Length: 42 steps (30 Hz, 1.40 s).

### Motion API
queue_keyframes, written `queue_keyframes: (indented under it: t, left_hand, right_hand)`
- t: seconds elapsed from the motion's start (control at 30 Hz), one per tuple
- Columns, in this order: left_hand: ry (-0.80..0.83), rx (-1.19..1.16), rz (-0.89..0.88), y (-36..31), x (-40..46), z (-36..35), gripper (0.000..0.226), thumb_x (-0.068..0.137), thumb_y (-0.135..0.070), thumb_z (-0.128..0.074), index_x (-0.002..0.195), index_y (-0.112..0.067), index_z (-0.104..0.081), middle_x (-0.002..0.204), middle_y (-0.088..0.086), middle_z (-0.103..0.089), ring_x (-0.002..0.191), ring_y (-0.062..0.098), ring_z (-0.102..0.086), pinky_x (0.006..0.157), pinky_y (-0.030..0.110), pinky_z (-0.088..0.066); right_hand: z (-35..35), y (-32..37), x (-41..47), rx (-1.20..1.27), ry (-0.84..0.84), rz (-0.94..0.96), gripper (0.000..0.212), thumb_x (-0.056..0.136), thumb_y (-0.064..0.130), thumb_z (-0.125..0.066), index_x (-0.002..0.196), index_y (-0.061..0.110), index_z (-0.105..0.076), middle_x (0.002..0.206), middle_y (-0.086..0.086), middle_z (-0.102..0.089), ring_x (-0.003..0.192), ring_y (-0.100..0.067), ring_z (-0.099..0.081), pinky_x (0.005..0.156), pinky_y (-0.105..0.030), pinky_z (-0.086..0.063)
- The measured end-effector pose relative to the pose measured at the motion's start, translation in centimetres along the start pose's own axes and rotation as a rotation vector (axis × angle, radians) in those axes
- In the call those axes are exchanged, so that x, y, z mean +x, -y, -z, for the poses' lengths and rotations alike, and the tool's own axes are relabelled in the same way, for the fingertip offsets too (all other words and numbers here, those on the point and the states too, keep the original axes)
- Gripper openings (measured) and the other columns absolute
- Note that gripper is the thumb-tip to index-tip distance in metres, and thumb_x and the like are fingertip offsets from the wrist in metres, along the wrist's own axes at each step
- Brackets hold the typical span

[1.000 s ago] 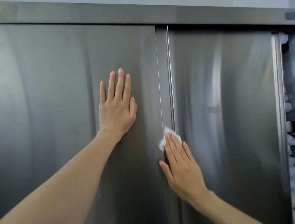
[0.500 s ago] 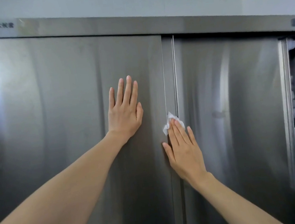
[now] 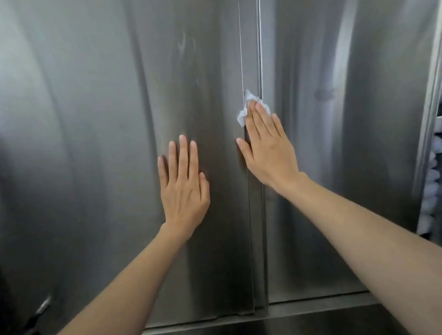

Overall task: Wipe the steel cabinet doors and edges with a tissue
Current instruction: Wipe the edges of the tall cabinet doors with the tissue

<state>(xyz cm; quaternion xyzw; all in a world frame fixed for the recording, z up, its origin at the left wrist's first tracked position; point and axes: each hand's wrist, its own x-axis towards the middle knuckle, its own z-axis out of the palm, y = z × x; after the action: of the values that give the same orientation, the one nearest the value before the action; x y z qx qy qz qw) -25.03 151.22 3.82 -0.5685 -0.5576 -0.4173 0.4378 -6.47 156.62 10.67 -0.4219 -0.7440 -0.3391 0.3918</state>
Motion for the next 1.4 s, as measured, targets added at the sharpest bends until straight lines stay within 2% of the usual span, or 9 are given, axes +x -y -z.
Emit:
queue_keyframes:
  t: [0.23, 0.43, 0.6, 0.7, 0.8, 0.97, 1.2, 1.3, 1.4]
  left_hand:
    - [0.053, 0.006, 0.031, -0.3, -4.2, -2.8, 0.060, 0.101, -0.027, -0.024, 0.158, -0.011, -0.012, 0.165, 0.011, -0.006, 0.152, 0.033, -0.009, 0.124, 0.049, -0.003]
    - [0.000, 0.067, -0.014, 0.5, -4.5, -4.3, 0.063, 0.101, -0.030, -0.028, 0.158, -0.009, -0.012, 0.165, 0.011, -0.002, 0.152, 0.032, -0.003, 0.123, 0.050, -0.005]
    - [-0.035, 0.056, -0.027, 0.6, -4.7, -4.6, 0.062, 0.101, -0.030, -0.027, 0.158, -0.009, -0.013, 0.165, 0.011, -0.004, 0.152, 0.032, -0.006, 0.123, 0.051, -0.008]
    - [-0.025, 0.042, -0.018, 0.5, -4.7, -4.6, 0.060, 0.103, -0.032, -0.018, 0.159, -0.011, -0.007, 0.165, 0.011, -0.003, 0.152, 0.033, -0.007, 0.123, 0.050, -0.006]
    - [-0.024, 0.042, -0.016, 0.6, -4.6, -4.6, 0.060, 0.103, -0.032, -0.018, 0.159, -0.011, -0.007, 0.166, 0.011, 0.002, 0.152, 0.032, -0.005, 0.123, 0.050, -0.005]
    - [-0.044, 0.038, -0.017, 0.6, -4.8, -4.8, 0.063, 0.102, -0.031, -0.026, 0.159, -0.010, -0.010, 0.166, 0.010, 0.002, 0.152, 0.033, -0.008, 0.123, 0.051, -0.006]
    - [-0.042, 0.036, -0.024, 0.6, -4.8, -4.7, 0.061, 0.102, -0.030, -0.024, 0.158, -0.009, -0.013, 0.164, 0.012, -0.006, 0.152, 0.033, -0.007, 0.123, 0.052, -0.009]
    - [-0.048, 0.041, -0.030, 0.6, -4.8, -4.7, 0.062, 0.102, -0.029, -0.028, 0.158, -0.008, -0.014, 0.164, 0.013, -0.006, 0.152, 0.033, -0.007, 0.122, 0.053, -0.011]
    - [-0.046, 0.039, -0.021, 0.6, -4.8, -4.8, 0.064, 0.100, -0.029, -0.031, 0.158, -0.009, -0.013, 0.165, 0.011, -0.002, 0.152, 0.032, -0.006, 0.123, 0.053, -0.010]
  right_hand:
    - [-1.1, 0.6, -1.6, 0.085, -0.015, -0.038, 0.066, 0.107, 0.042, -0.027, 0.157, 0.003, -0.011, 0.166, -0.011, -0.006, 0.154, -0.020, -0.002, 0.125, -0.037, -0.002]
    - [-5.4, 2.8, -14.2, 0.071, 0.103, 0.004, 0.062, 0.106, 0.042, -0.023, 0.156, 0.006, -0.020, 0.165, -0.009, -0.013, 0.153, -0.022, -0.012, 0.124, -0.041, -0.012]
    - [-1.9, 1.5, -4.1, 0.076, -0.046, -0.049, 0.064, 0.107, 0.043, -0.013, 0.154, 0.002, -0.026, 0.163, -0.011, -0.020, 0.152, -0.021, -0.015, 0.123, -0.036, 0.003]
    - [0.0, 0.2, 1.6, 0.115, -0.069, -0.082, 0.065, 0.105, 0.042, -0.012, 0.157, 0.004, -0.015, 0.166, -0.008, -0.010, 0.153, -0.017, -0.004, 0.121, -0.030, 0.012]
    - [-1.6, 1.5, -1.4, 0.144, -0.104, -0.104, 0.062, 0.107, 0.039, -0.019, 0.157, 0.004, -0.012, 0.166, -0.009, -0.008, 0.154, -0.019, -0.003, 0.125, -0.035, 0.002]
    - [-5.9, 3.6, -14.0, 0.104, 0.035, -0.079, 0.061, 0.108, 0.041, -0.023, 0.157, 0.006, -0.018, 0.165, -0.009, -0.012, 0.153, -0.021, -0.012, 0.125, -0.036, -0.003]
    - [-1.8, 1.4, -0.9, 0.122, -0.112, -0.134, 0.063, 0.106, 0.040, -0.016, 0.157, 0.002, -0.015, 0.166, -0.011, -0.010, 0.153, -0.021, -0.006, 0.124, -0.036, 0.002]
    - [-4.1, 2.5, -6.3, 0.138, -0.080, -0.109, 0.062, 0.108, 0.039, -0.020, 0.157, 0.002, -0.013, 0.166, -0.012, -0.008, 0.154, -0.023, -0.005, 0.125, -0.039, -0.003]
    - [-7.0, 4.6, -16.7, 0.142, 0.078, -0.104, 0.063, 0.108, 0.044, -0.022, 0.157, 0.005, -0.018, 0.165, -0.008, -0.009, 0.152, -0.023, -0.014, 0.125, -0.037, -0.003]
